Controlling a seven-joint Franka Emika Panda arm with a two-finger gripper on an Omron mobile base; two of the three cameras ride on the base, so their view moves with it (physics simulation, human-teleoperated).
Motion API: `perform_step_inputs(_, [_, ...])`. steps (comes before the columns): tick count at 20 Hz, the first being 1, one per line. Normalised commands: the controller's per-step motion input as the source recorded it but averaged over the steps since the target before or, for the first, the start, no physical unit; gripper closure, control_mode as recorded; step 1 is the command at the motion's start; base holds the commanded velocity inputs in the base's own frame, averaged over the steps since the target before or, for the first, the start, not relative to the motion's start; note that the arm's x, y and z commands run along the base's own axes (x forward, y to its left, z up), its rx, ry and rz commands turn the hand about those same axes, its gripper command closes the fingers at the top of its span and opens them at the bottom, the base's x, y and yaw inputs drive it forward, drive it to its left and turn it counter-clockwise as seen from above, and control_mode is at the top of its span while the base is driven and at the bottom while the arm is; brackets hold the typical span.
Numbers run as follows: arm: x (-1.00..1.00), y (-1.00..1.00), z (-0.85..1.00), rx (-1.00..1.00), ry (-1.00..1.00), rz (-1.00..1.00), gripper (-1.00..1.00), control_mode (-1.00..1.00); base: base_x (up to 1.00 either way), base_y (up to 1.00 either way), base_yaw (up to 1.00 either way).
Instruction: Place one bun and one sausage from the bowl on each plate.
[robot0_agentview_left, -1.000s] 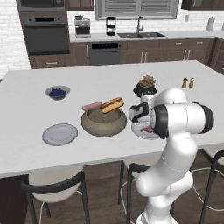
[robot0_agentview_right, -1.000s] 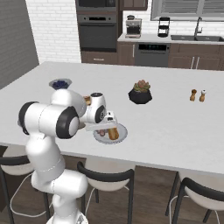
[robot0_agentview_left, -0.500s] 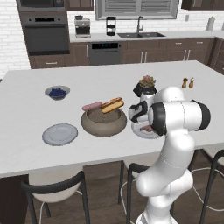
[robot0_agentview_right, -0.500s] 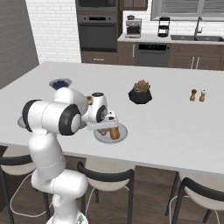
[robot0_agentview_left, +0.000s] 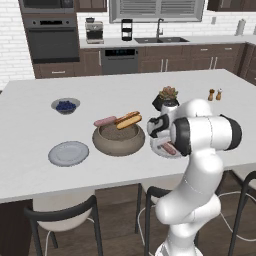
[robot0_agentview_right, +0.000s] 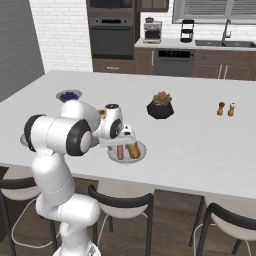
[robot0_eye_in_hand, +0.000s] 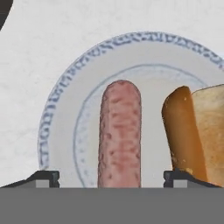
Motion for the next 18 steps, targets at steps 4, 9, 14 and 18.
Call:
perform_step_inputs(4, [-0.06,0.01,0.45,0.00,-0.11,0.00,-1.00,-1.00,0.00,0.00,0.00])
perform_step_inputs(9, [-0.16,0.09,0.52,0.00,-0.17,0.00,-1.00,-1.00,0.00,0.00,0.00])
perform_step_inputs(14, [-0.09,0.09,0.53,0.00,-0.17,0.00,-1.00,-1.00,0.00,0.00,0.00])
perform_step_inputs(18, [-0.14,0.08,0.59,0.09,-0.15,-0.05,-1.00,-1.00,0.00,0.00,0.00])
